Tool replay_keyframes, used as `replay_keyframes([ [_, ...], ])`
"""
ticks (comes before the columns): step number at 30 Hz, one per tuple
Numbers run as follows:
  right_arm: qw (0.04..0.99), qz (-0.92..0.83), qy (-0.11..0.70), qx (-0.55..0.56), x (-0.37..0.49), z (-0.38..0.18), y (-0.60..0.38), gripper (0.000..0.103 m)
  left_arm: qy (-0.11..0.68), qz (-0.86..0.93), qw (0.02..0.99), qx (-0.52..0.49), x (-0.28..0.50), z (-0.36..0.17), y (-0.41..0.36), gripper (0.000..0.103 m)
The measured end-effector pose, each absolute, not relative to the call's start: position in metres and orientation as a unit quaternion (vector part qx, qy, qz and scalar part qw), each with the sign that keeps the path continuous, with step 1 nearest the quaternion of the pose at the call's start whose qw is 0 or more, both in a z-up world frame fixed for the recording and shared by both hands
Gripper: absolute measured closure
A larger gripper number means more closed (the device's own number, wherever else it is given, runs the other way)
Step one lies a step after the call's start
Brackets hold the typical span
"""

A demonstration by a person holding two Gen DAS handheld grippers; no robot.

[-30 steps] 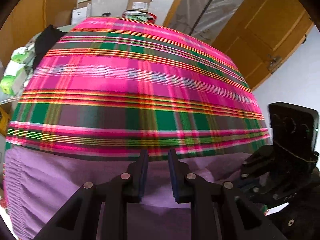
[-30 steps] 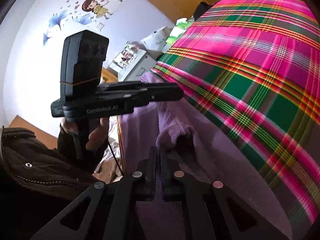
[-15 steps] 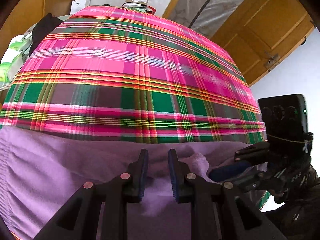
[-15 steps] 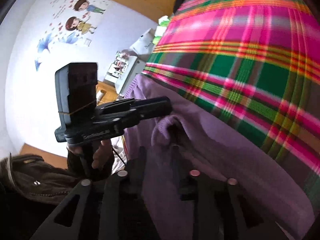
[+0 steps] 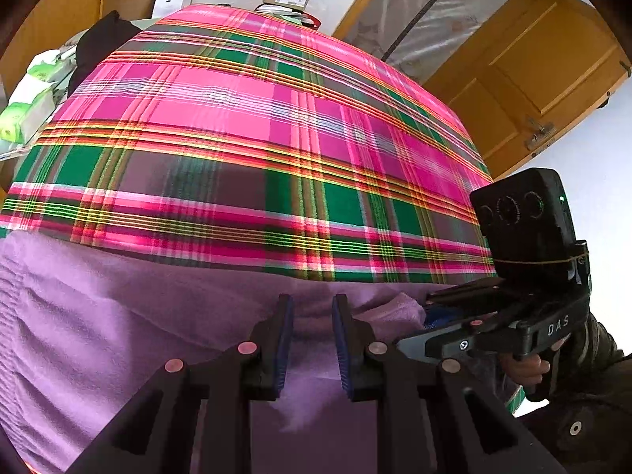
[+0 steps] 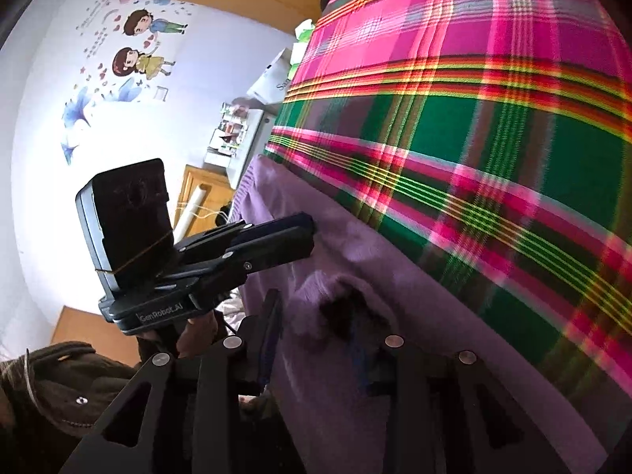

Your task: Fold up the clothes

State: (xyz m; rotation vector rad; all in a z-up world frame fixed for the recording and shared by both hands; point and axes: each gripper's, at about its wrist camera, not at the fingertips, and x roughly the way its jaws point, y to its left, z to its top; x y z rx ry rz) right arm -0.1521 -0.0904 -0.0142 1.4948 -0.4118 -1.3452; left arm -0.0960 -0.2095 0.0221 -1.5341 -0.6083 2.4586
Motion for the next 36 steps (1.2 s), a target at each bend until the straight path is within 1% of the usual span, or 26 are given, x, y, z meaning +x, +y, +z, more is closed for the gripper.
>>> replay_keyframes([
  [7,0.523,-0.528,-0.257,0.618,-0.169,-0.026,-0.087,0.069,-0.227,0.831,0.085,-0.501,-0.096,0.024,-0.219,0.082],
  [11,0.508,-0.536,-0.290,0.608,-0.182,-0.026,-0.075,0.069,-0.246,0.831,0.077,-0.494,-0.098,0.023,-0.227,0.082],
  [17,0.501,-0.566,-0.280,0.592,-0.197,-0.013,-0.067,0.069,-0.258,0.832,0.071,-0.486,-0.100,0.023,-0.233,0.082],
  [28,0.489,-0.581,-0.257,0.598,-0.231,-0.017,-0.072,0.068,-0.239,0.838,0.079,-0.484,-0.112,0.023,-0.226,0.082],
  [34,0.482,-0.585,-0.255,0.600,-0.233,-0.024,-0.071,0.068,-0.217,0.835,0.105,-0.495,-0.137,0.019,-0.211,0.071],
  [35,0.485,-0.585,-0.254,0.599,-0.232,-0.023,-0.070,0.068,-0.214,0.834,0.115,-0.496,-0.141,0.018,-0.208,0.066],
  [36,0.487,-0.585,-0.253,0.597,-0.232,-0.023,-0.069,0.068,-0.211,0.831,0.123,-0.500,-0.145,0.016,-0.205,0.064],
])
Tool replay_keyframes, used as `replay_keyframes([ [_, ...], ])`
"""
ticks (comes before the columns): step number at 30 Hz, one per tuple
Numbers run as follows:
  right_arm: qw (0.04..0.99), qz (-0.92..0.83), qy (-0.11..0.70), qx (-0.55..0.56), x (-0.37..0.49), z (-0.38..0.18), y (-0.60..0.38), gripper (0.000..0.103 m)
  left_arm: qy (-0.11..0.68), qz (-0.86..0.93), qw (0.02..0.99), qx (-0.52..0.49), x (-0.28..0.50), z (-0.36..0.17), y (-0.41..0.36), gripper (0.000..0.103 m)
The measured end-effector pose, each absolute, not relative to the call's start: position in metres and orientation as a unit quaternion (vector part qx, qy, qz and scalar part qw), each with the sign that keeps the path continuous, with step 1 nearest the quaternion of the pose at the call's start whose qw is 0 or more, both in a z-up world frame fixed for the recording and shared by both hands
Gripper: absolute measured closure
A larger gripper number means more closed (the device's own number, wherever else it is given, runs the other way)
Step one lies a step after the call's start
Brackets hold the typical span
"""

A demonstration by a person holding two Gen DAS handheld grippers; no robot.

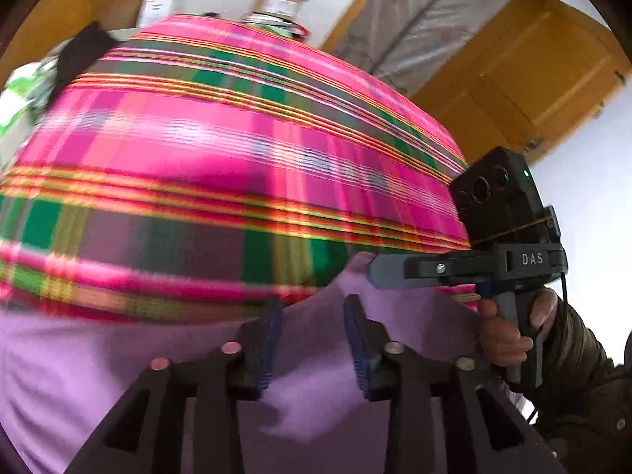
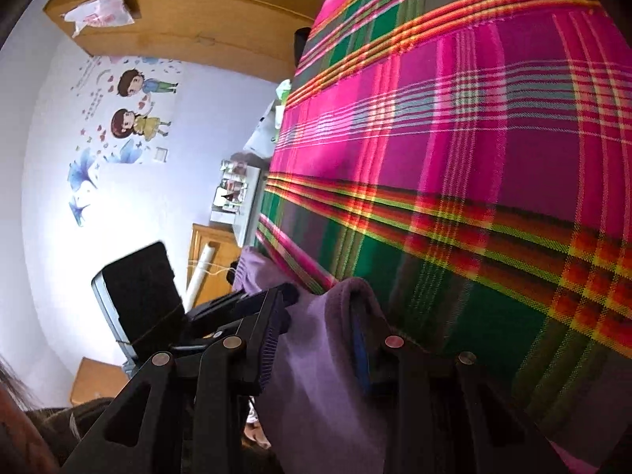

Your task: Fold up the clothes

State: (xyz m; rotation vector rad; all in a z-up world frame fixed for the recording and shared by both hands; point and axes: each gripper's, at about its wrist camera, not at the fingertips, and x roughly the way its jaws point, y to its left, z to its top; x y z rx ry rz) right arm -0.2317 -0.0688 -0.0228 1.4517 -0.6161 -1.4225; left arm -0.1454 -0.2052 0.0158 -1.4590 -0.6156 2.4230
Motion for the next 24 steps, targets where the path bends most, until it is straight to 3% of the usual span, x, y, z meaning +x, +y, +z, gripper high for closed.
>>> replay_keyframes([
  [11,0.462,-0.587,-0.267,0.609,-0.240,-0.027,-0.056,0.069,-0.157,0.820,0.170,-0.523,-0.173,0.008,-0.186,0.060],
  [18,0.433,-0.619,-0.261,0.600,-0.236,-0.016,-0.030,0.061,-0.142,0.820,0.171,-0.528,-0.179,0.008,-0.179,0.060],
  [24,0.411,-0.652,-0.279,0.573,-0.226,-0.003,0.011,0.061,-0.119,0.819,0.178,-0.533,-0.180,0.009,-0.170,0.062],
])
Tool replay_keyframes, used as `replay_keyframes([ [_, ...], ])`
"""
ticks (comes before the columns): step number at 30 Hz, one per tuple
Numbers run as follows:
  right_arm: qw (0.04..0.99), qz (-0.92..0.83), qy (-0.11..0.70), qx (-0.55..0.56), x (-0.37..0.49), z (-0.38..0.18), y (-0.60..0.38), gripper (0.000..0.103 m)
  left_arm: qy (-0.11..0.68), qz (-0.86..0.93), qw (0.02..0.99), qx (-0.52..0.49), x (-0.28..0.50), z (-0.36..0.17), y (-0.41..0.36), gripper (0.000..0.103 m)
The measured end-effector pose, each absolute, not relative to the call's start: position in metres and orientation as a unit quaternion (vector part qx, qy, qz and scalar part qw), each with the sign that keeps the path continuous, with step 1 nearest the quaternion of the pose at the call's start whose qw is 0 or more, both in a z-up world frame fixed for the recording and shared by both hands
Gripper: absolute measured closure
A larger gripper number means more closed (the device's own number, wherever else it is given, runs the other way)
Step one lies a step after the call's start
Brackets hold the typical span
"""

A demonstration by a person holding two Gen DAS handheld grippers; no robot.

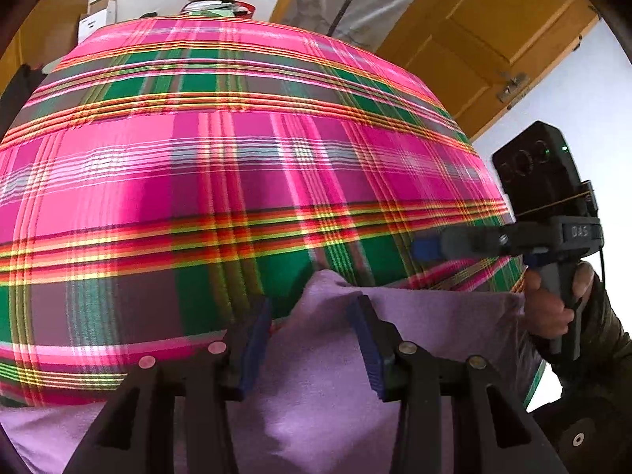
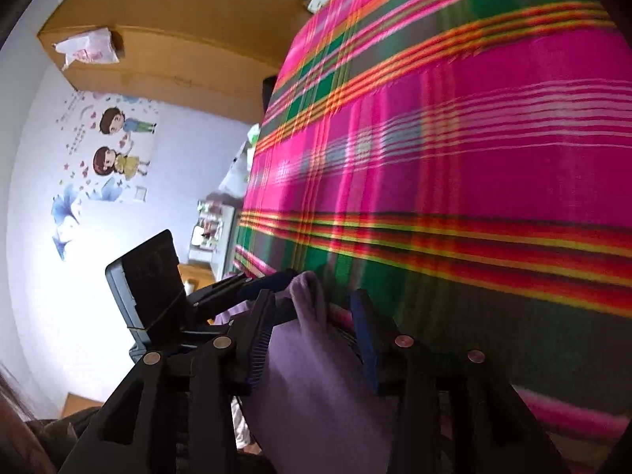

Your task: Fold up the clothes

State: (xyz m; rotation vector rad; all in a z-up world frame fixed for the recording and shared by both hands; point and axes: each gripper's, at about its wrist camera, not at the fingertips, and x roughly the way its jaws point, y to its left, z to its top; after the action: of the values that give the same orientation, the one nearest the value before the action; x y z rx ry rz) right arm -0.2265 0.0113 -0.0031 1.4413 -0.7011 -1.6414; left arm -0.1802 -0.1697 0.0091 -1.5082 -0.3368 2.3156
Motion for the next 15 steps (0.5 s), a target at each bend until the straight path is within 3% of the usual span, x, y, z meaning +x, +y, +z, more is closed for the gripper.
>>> replay_keyframes([
  [3,0.396,-0.665,-0.284,0.566,-0.221,0.001,0.029,0.061,-0.113,0.817,0.179,-0.537,-0.182,0.009,-0.166,0.078],
  [8,0.369,-0.689,-0.262,0.566,-0.211,0.000,0.054,0.061,-0.126,0.817,0.174,-0.535,-0.181,0.008,-0.170,0.093],
  [15,0.345,-0.761,-0.135,0.533,-0.184,0.008,0.091,0.061,-0.156,0.829,0.156,-0.514,-0.184,0.010,-0.175,0.097],
])
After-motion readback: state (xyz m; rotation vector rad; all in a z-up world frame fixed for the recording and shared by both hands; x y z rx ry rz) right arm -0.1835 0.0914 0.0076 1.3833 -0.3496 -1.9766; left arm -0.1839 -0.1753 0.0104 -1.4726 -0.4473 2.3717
